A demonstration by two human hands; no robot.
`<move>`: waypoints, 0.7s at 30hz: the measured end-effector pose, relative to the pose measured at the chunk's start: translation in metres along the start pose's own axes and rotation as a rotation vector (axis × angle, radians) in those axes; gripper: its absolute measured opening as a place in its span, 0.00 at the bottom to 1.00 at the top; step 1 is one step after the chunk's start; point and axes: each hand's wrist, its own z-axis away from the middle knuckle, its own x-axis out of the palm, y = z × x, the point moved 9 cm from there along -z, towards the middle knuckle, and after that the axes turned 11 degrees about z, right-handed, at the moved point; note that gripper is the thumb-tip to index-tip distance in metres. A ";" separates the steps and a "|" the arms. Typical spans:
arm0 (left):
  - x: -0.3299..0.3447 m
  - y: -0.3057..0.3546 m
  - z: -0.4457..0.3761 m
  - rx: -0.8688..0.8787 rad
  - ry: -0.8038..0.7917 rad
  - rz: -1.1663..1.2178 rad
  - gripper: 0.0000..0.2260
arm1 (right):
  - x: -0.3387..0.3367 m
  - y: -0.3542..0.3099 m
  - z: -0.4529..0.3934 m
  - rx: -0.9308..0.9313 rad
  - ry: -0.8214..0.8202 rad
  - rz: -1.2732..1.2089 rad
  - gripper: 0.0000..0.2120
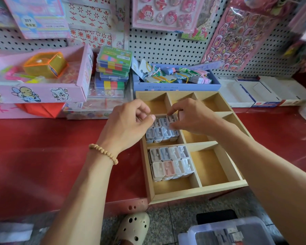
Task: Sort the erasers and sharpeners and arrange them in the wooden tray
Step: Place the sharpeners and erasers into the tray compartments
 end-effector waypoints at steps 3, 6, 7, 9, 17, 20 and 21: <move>0.001 -0.001 0.000 -0.005 -0.010 -0.008 0.04 | 0.001 0.003 0.001 0.031 0.007 0.017 0.16; 0.001 -0.002 -0.001 -0.006 -0.018 -0.005 0.04 | -0.002 0.004 0.005 0.046 0.031 -0.001 0.20; 0.001 -0.002 -0.001 -0.005 -0.019 -0.004 0.04 | -0.002 0.004 0.006 0.044 0.030 -0.017 0.20; 0.001 -0.001 -0.001 -0.003 -0.020 -0.003 0.04 | -0.001 0.004 0.007 0.040 0.019 -0.021 0.18; 0.007 0.002 0.001 -0.028 -0.017 0.177 0.04 | -0.014 0.009 0.016 0.099 0.084 -0.154 0.14; 0.011 0.006 0.002 -0.037 -0.030 0.254 0.02 | -0.019 0.011 0.028 0.186 0.140 -0.474 0.12; 0.012 0.010 0.003 -0.026 -0.032 0.274 0.02 | -0.015 0.012 0.033 0.238 0.122 -0.668 0.14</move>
